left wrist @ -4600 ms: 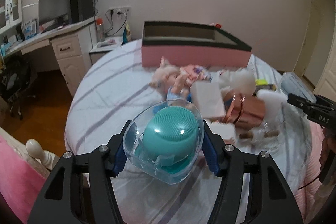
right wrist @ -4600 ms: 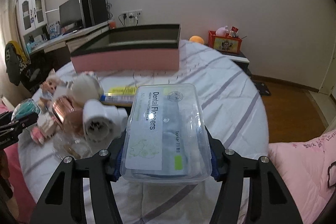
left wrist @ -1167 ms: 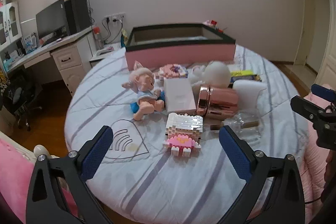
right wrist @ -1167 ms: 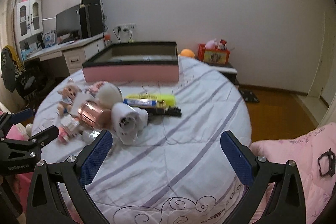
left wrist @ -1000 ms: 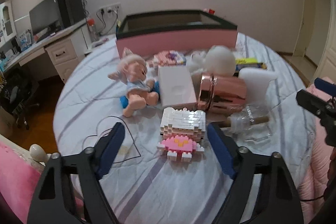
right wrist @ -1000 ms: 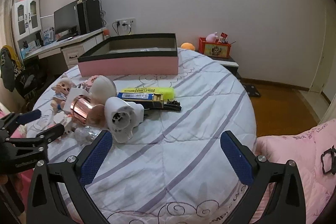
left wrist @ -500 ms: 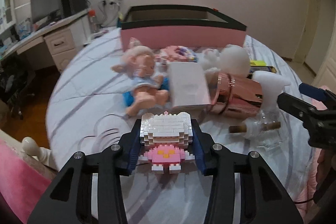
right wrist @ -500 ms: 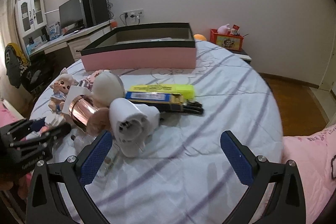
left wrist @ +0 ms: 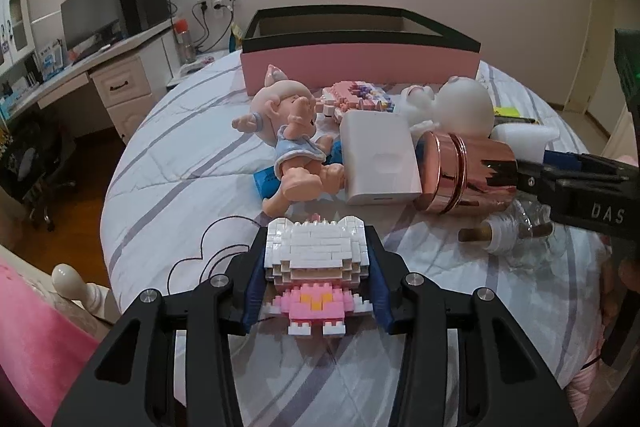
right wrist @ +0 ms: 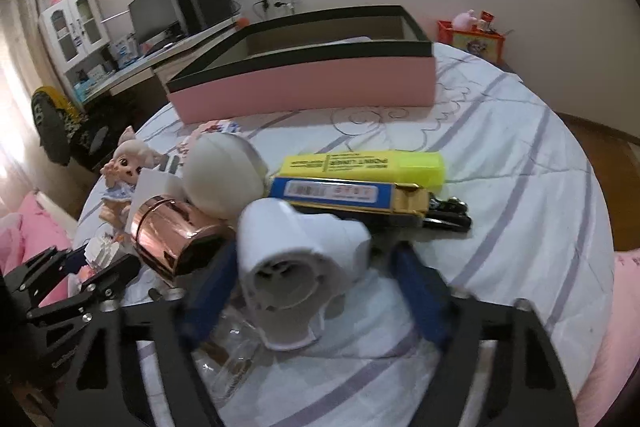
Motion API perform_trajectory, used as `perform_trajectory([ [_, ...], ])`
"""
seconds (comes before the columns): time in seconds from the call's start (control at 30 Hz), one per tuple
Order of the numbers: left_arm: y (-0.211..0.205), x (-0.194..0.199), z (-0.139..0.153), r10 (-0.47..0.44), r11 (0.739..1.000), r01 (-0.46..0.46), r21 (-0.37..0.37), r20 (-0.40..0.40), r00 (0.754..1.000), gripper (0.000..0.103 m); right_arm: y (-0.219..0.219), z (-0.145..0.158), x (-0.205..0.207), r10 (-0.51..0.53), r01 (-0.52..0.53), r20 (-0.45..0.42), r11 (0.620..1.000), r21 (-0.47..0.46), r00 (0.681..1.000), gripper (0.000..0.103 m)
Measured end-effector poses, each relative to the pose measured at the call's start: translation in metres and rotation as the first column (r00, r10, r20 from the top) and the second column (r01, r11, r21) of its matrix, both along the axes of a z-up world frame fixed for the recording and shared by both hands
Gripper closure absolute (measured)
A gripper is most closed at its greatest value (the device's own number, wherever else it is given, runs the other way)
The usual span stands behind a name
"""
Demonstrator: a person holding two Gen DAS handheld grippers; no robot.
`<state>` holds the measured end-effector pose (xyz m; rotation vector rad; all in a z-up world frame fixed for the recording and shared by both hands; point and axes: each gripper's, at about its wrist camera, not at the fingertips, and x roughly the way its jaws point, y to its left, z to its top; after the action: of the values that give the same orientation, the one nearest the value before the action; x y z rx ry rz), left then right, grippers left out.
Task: Organize rigid objects
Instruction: 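Grasp the pink-white block figure with the left tool while the right grasps the white dryer toy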
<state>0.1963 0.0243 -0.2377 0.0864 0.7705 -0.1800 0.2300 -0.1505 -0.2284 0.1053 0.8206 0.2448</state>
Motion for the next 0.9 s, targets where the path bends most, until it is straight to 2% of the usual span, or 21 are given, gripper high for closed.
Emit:
perform_trajectory([
  [0.07,0.000,-0.001,0.001,-0.003,1.000,0.003,0.001,0.004,1.000,0.059,-0.001,0.001,-0.002,0.013,-0.013,0.010,1.000,-0.003,1.000,0.029],
  [0.13,0.000,-0.002,0.003,-0.002,1.000,0.002,-0.003,0.005,1.000,0.059,-0.003,0.003,-0.007,0.029,-0.029,0.029,0.999,0.014,0.999,0.040],
  [0.27,-0.003,-0.004,0.005,-0.002,1.000,0.002,-0.004,0.010,1.000,0.059,-0.005,0.005,-0.018,0.002,0.001,0.050,0.998,-0.070,0.999,0.040],
  [0.53,-0.015,-0.013,0.024,-0.029,1.000,0.030,-0.011,0.057,0.998,0.059,-0.025,0.012,-0.037,-0.044,0.049,0.078,0.996,-0.068,0.996,0.040],
  [0.77,-0.028,-0.016,0.052,-0.045,0.999,0.046,-0.004,0.126,0.991,0.059,-0.029,0.040,-0.049,-0.056,0.067,0.175,0.996,-0.052,0.983,0.040],
  [0.9,-0.034,-0.019,0.074,-0.042,0.999,0.044,-0.006,0.191,0.981,0.059,-0.024,0.060,-0.055,-0.050,0.063,0.237,0.997,-0.047,0.970,0.040],
])
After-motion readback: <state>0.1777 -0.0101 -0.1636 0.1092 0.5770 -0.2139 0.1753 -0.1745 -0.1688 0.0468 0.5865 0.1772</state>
